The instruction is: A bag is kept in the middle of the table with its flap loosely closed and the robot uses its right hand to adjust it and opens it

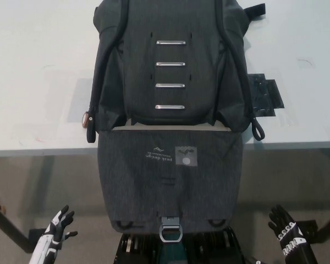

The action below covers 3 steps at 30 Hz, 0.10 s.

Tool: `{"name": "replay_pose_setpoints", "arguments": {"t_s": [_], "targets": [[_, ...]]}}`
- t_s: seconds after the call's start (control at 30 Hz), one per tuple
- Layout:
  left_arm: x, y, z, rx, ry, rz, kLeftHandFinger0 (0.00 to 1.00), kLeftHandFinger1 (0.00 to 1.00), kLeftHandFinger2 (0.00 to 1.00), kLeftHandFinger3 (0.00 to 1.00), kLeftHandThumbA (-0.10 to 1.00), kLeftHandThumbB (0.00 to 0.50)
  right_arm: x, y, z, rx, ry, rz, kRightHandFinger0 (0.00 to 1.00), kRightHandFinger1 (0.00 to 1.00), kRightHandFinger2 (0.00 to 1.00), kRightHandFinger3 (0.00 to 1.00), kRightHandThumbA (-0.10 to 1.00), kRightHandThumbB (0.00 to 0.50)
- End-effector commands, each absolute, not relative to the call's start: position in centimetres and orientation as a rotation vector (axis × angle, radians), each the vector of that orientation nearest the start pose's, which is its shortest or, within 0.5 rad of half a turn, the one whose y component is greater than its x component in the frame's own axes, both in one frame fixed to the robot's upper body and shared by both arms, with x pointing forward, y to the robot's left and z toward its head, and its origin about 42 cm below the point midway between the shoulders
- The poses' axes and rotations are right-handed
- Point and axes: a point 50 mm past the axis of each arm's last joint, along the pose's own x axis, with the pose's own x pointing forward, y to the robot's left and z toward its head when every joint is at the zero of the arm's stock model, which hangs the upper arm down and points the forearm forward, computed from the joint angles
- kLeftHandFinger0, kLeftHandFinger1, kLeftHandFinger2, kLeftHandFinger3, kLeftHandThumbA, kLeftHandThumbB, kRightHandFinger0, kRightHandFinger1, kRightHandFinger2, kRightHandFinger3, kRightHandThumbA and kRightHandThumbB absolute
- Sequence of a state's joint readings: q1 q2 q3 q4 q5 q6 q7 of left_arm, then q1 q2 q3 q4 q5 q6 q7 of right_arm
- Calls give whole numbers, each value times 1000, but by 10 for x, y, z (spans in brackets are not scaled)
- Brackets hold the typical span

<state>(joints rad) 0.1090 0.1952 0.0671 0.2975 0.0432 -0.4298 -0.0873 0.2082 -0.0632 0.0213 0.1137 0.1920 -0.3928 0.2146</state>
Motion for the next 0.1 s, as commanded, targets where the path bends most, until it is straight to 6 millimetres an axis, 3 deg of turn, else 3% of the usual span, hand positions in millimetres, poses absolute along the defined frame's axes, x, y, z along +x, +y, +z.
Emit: {"name": "replay_pose_setpoints", "arguments": {"t_s": [0.0, 0.07], "targets": [[216, 310, 30, 227, -53, 1, 859, 950, 960, 1000, 1000, 500, 202, -236, 52, 95, -158, 160, 1000, 1000, 1000, 1000, 987, 248], [215, 310, 30, 212, -52, -1, 855, 953, 955, 1000, 1000, 500, 210, -236, 57, 83, -156, 185, 1000, 1000, 1000, 1000, 979, 230]]}}
